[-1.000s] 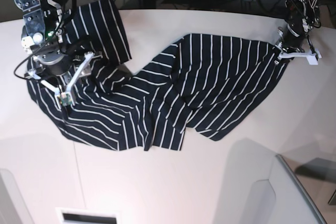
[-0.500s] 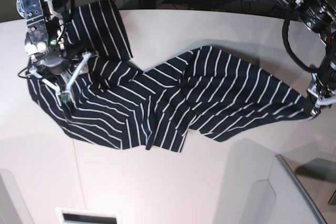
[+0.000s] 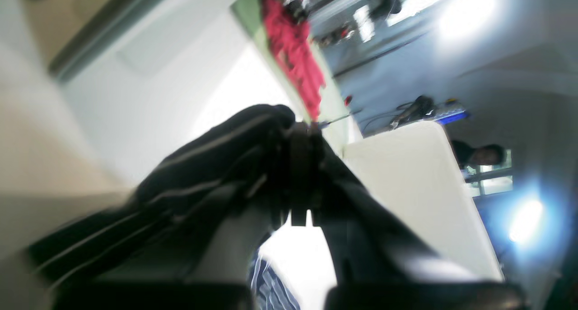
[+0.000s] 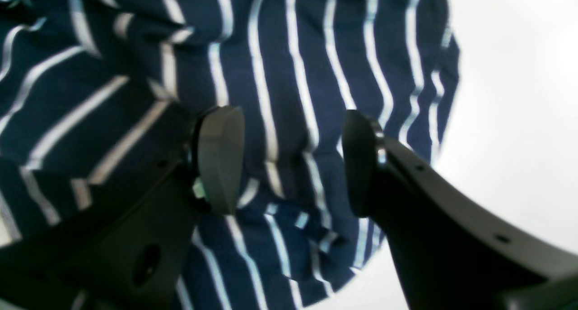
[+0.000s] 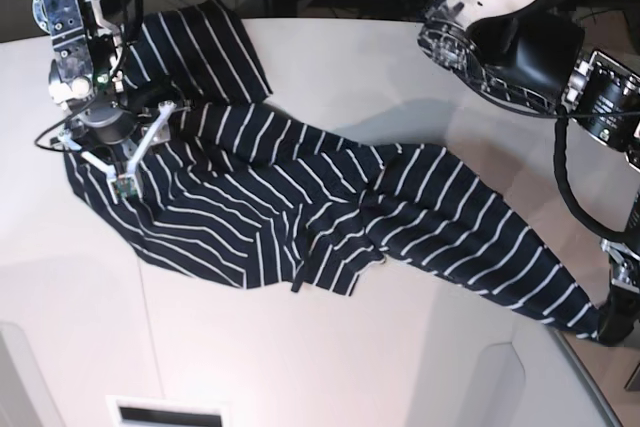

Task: Layout the t-shirt on the table in an organized manner, then fold the t-shirt properly
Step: 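Lift the shirt edge with the left gripper and swing it outward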

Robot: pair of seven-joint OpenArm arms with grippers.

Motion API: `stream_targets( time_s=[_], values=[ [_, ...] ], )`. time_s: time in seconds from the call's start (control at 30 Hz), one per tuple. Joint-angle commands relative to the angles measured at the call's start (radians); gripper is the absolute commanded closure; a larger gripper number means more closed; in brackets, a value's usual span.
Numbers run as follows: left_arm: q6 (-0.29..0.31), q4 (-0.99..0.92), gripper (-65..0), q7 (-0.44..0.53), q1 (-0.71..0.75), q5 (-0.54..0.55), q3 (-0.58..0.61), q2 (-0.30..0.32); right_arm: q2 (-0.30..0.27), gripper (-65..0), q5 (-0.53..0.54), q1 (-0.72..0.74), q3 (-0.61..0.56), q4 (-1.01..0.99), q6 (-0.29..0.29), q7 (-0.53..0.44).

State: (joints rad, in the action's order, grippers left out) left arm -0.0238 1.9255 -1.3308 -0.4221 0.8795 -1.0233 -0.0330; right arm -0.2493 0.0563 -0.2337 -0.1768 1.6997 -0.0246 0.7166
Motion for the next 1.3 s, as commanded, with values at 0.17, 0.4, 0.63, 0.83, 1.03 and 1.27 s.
stream_targets(
  time_s=[0.17, 0.4, 0.63, 0.83, 1.03, 1.27],
  values=[
    [0.006, -0.001, 0.0, 0.253, -0.077, -0.217, 0.292, 0.034, -0.008, -32.1, -0.002, 0.003, 0.001, 0.018, -0.002, -0.018],
    [0.006, -0.312, 0.0, 0.775, 0.004, -0.635, 0.627, 0.029, 0.009, -32.1, 0.0, 0.001, 0.006, 0.018, -0.002, -0.012],
    [-0.136, -0.688, 0.0, 1.126, -0.037, -0.853, 0.668, 0.034, 0.011, -32.1, 0.0, 0.006, 0.006, 0.018, -0.002, -0.016],
    [-0.212, -0.843, 0.0, 1.284, -0.062, -0.902, 0.889, 0.1, 0.011, -32.1, 0.0, 0.006, 0.006, 0.018, -0.002, -0.016],
    [-0.284, -1.0, -5.3, 1.204, -0.226, -0.906, 0.914, 0.106, 0.011, -32.1, 0.0, 0.001, 0.006, 0.018, -0.002, -0.016],
    [-0.284, -1.079, -54.1, 1.195, -0.263, -0.909, 0.926, 0.13, 0.011, -32.1, 0.0, -0.01, 0.006, 0.02, -0.002, -0.016]
  ],
)
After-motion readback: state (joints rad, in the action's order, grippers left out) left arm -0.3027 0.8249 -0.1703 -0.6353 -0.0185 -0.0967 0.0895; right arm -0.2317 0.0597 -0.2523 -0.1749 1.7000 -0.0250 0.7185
